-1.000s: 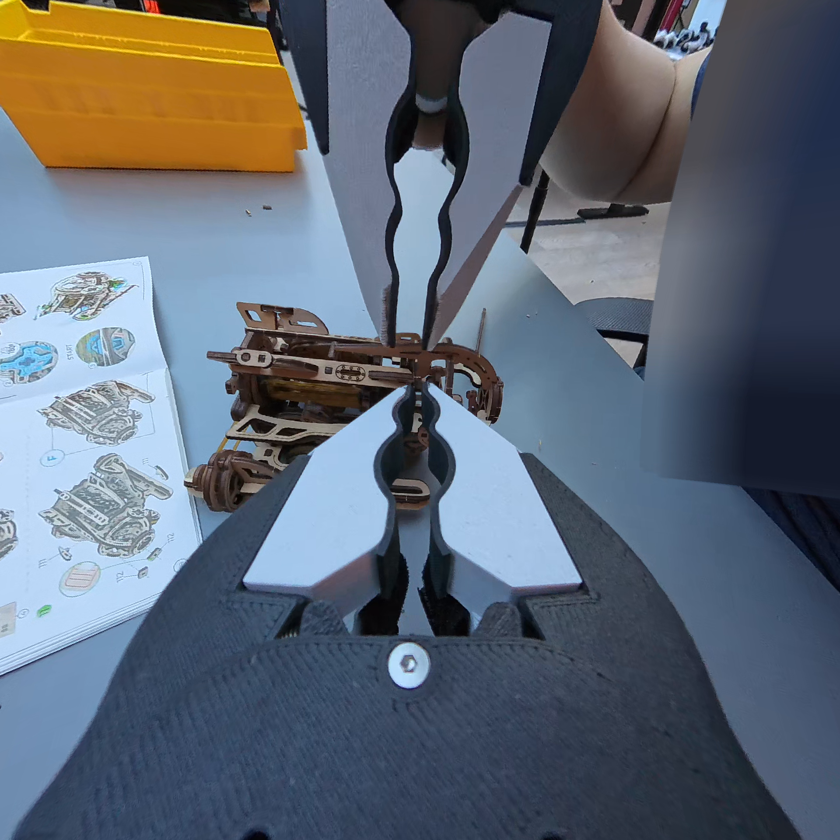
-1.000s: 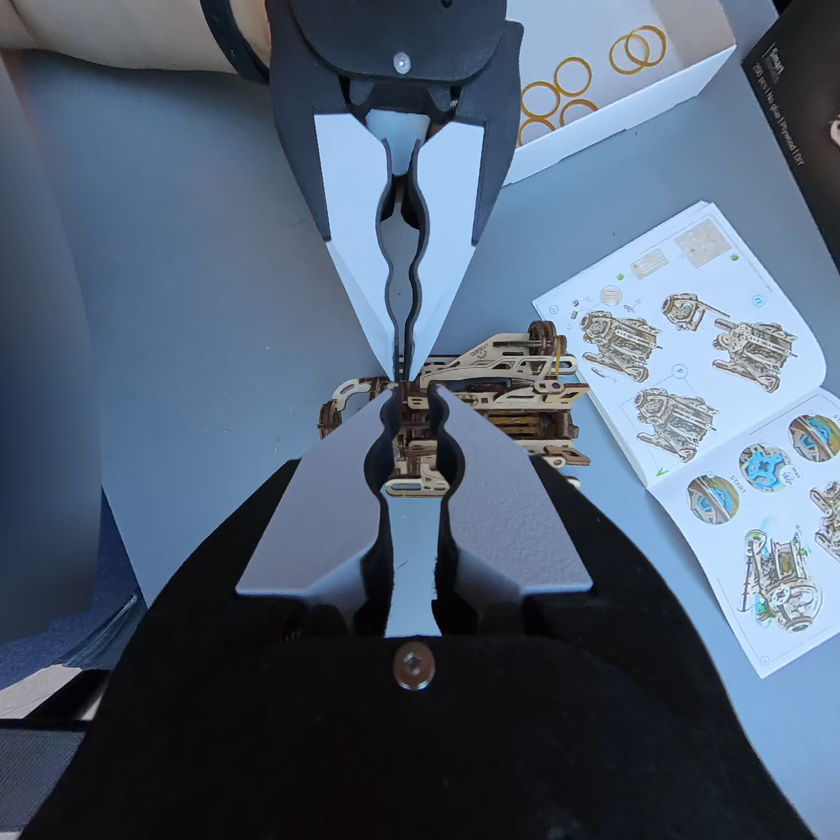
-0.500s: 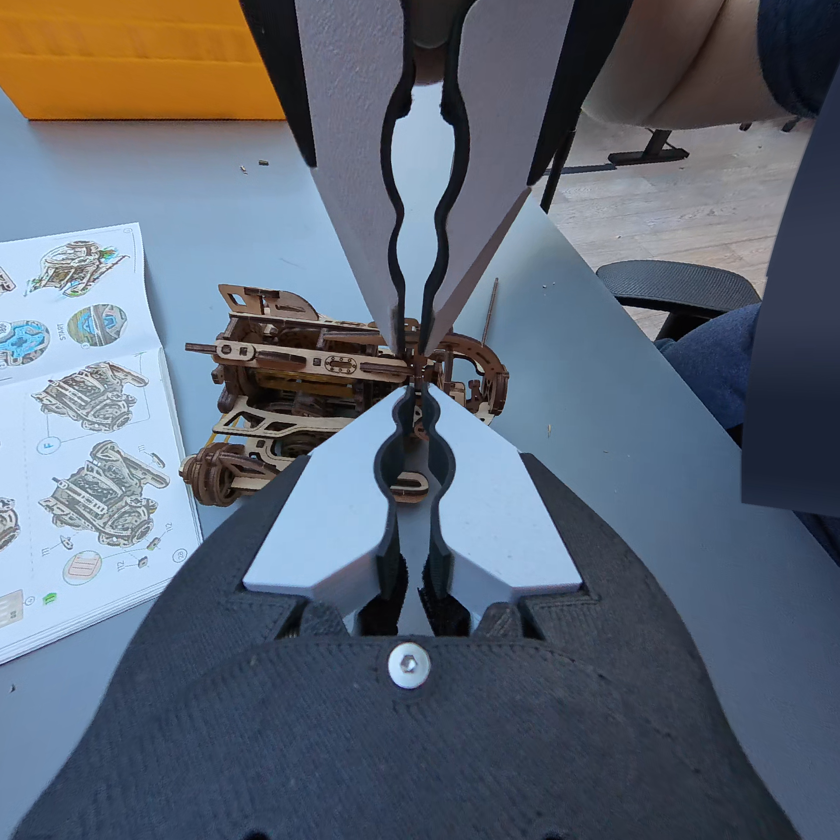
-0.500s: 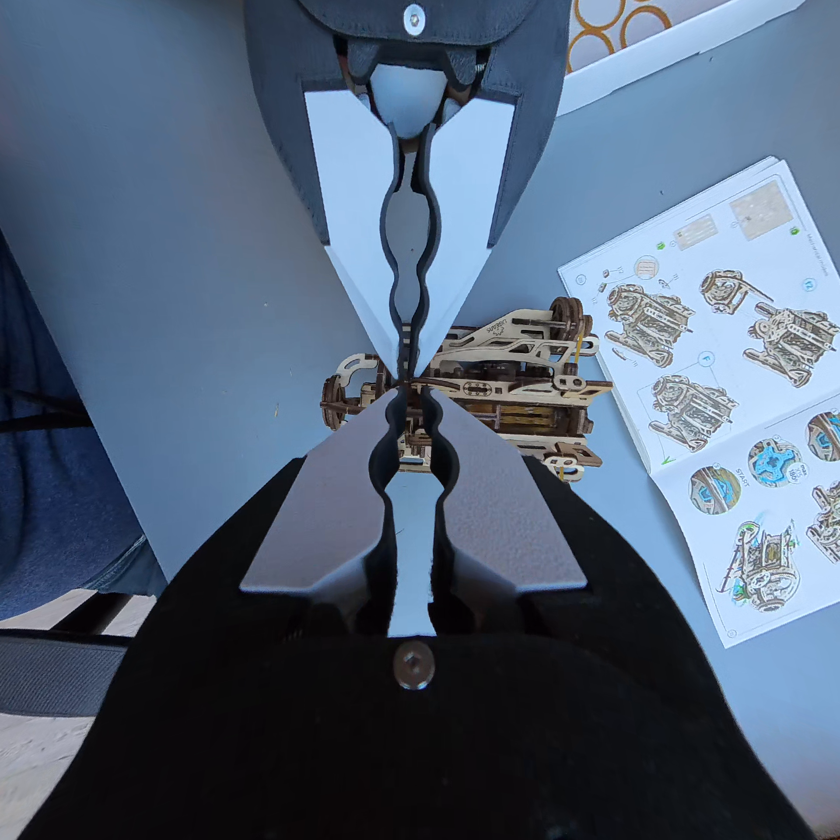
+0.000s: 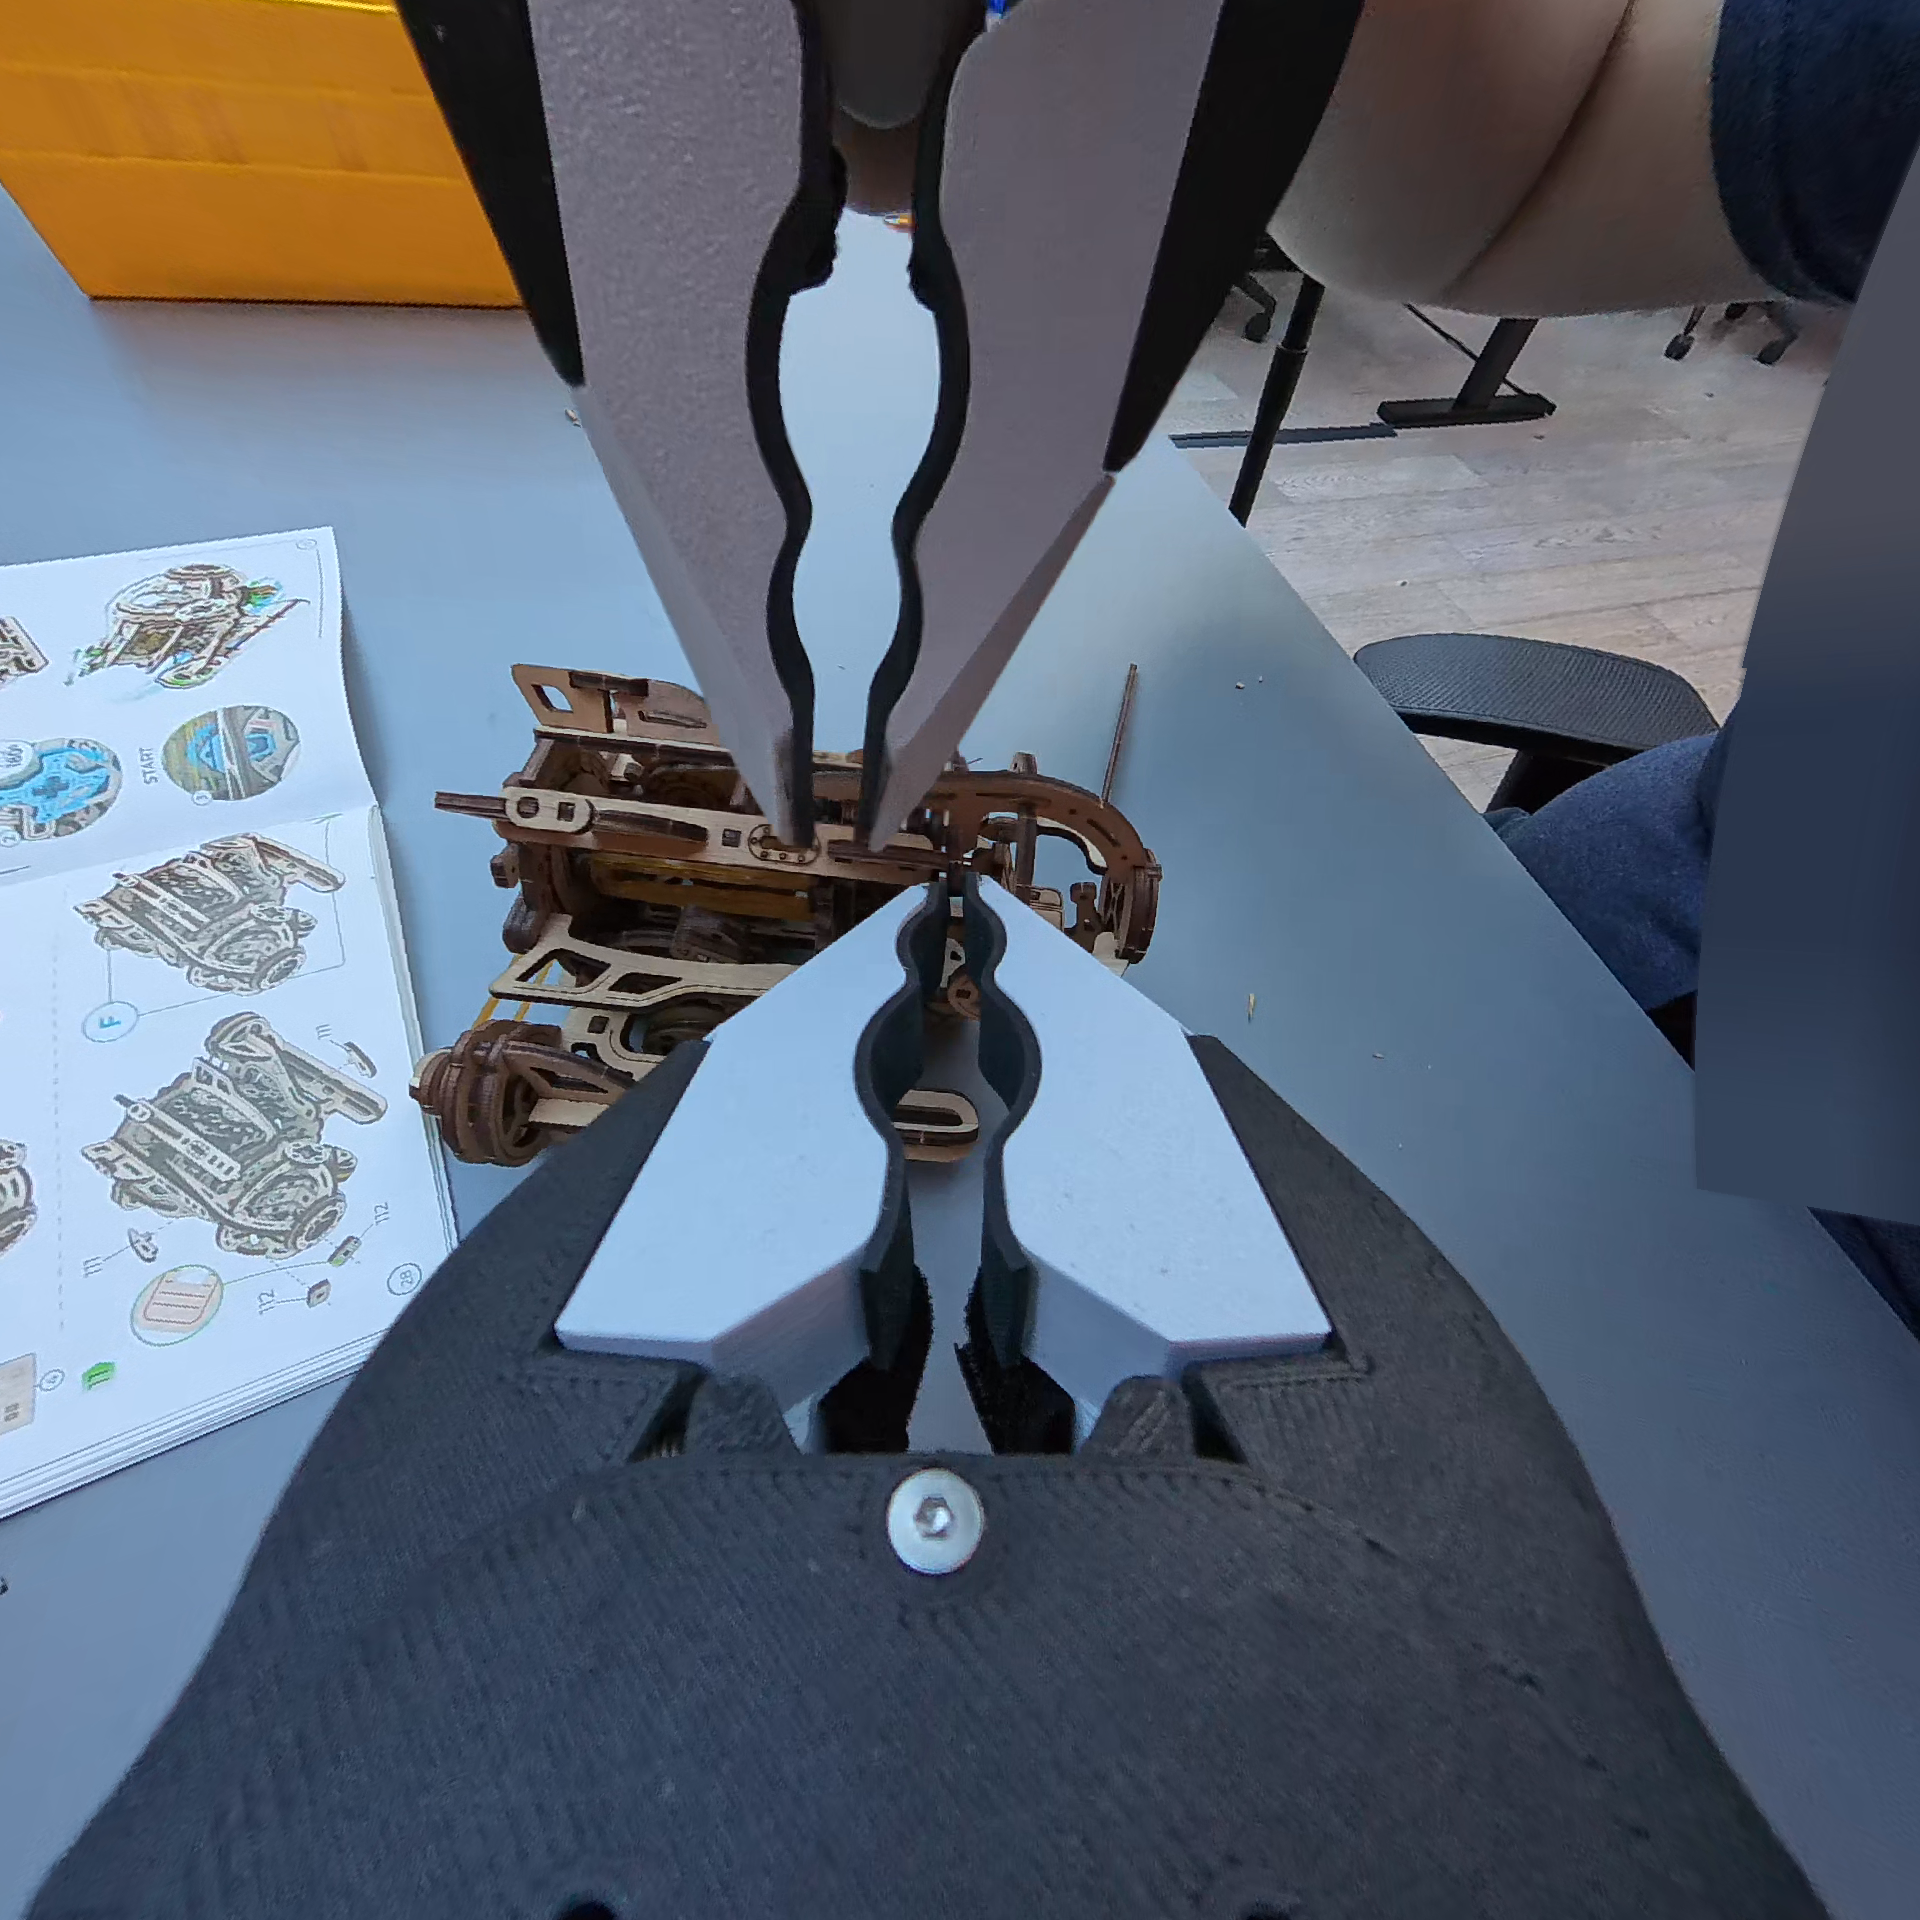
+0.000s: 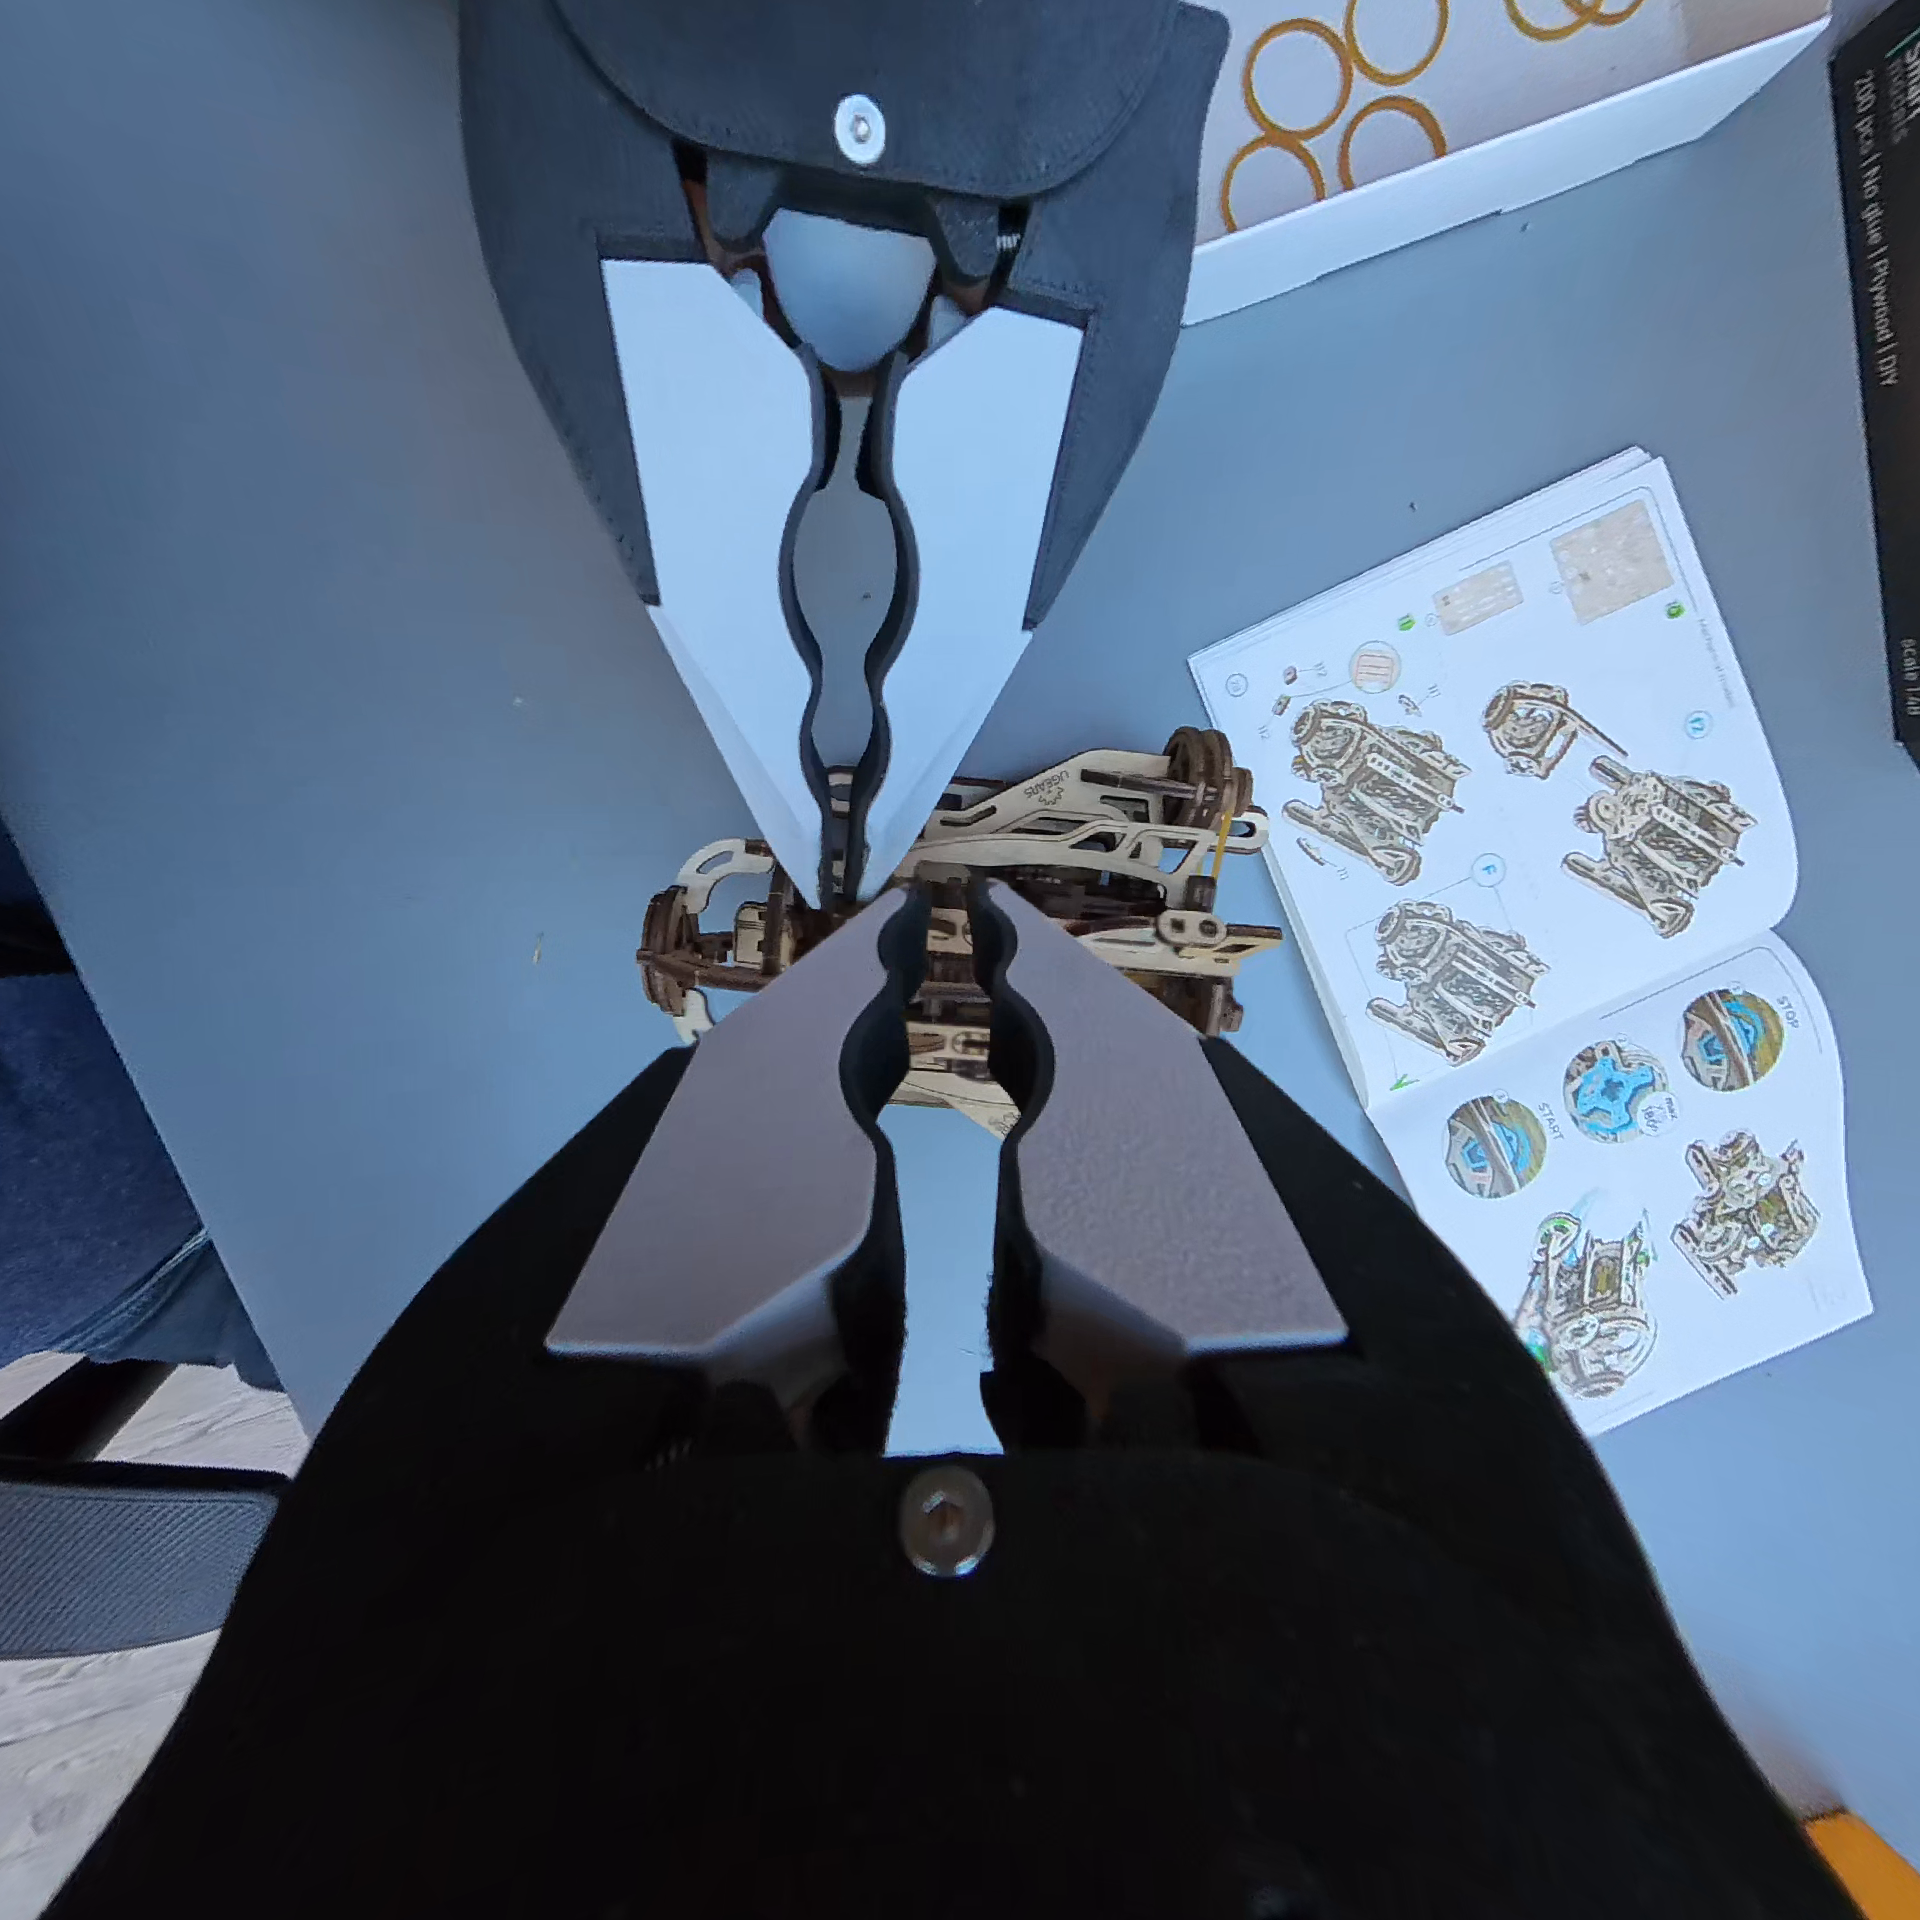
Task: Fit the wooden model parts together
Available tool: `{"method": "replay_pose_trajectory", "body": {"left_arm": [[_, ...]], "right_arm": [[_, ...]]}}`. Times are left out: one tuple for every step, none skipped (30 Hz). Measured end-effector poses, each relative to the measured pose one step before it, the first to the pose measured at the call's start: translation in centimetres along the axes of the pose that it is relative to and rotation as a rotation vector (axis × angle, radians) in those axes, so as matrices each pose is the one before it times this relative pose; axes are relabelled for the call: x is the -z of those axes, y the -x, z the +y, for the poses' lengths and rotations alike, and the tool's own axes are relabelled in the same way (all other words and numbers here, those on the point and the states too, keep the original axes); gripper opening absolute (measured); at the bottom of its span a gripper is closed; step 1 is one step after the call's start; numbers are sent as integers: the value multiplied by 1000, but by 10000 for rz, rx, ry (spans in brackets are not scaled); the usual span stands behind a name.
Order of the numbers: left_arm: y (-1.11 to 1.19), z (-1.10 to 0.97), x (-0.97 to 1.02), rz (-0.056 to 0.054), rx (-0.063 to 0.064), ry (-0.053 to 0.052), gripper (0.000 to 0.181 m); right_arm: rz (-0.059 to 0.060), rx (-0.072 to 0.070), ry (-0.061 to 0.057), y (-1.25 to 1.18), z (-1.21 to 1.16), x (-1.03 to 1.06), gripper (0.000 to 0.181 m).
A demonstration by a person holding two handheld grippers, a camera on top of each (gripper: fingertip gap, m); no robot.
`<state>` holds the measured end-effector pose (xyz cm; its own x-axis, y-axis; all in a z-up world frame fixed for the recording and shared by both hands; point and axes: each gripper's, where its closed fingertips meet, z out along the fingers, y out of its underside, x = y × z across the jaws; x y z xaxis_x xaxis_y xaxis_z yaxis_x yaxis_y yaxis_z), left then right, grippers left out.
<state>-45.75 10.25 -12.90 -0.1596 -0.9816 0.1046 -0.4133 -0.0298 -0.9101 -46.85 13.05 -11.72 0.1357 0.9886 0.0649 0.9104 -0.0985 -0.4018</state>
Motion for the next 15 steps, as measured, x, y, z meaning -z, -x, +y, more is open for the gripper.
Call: {"method": "replay_pose_trajectory", "body": {"left_arm": [[67,-30,33,-29,23,-16,0],[119,-54,69,-59,12,-23,0],[101,-31,84,-51,-9,-9,0],[31,14,54,-11,-34,21,0],[5,4,36,-8,-42,16,0],[19,-16,-7,-25,-35,-5,0],[15,-13,-17,-16,-15,-7,0],[16,-14,-10,0,6,-7,0],[14,-9,8,9,2,-9,0],[29,-9,24,8,-9,-15,0],[45,-13,24,7,0,-27,0],[29,-19,9,19,17,-25,0],[20,-14,-11,28,16,-22,0],[19,-16,-9,19,6,-27,0],[35,-10,-3,13,9,-22,0]], "right_arm": [[58,30,134,-149,145,-156,6],[58,35,106,-127,137,-170,7],[49,9,105,-114,140,-170,6],[41,-15,57,-104,71,-130,6],[9,-59,-7,-64,-27,-53,6],[-25,-108,12,-49,9,-9,6],[-97,-152,9,24,52,5,5],[-123,-194,-2,14,40,31,4],[-101,-172,-27,-28,12,43,4],[-168,-136,-77,91,-32,70,4],[-344,-127,-90,340,-44,77,5],[-358,-119,-97,353,-86,91,9],[-317,-27,-71,311,-66,60,15],[-102,11,-2,60,66,37,16],[32,12,68,-113,136,29,16]]}}
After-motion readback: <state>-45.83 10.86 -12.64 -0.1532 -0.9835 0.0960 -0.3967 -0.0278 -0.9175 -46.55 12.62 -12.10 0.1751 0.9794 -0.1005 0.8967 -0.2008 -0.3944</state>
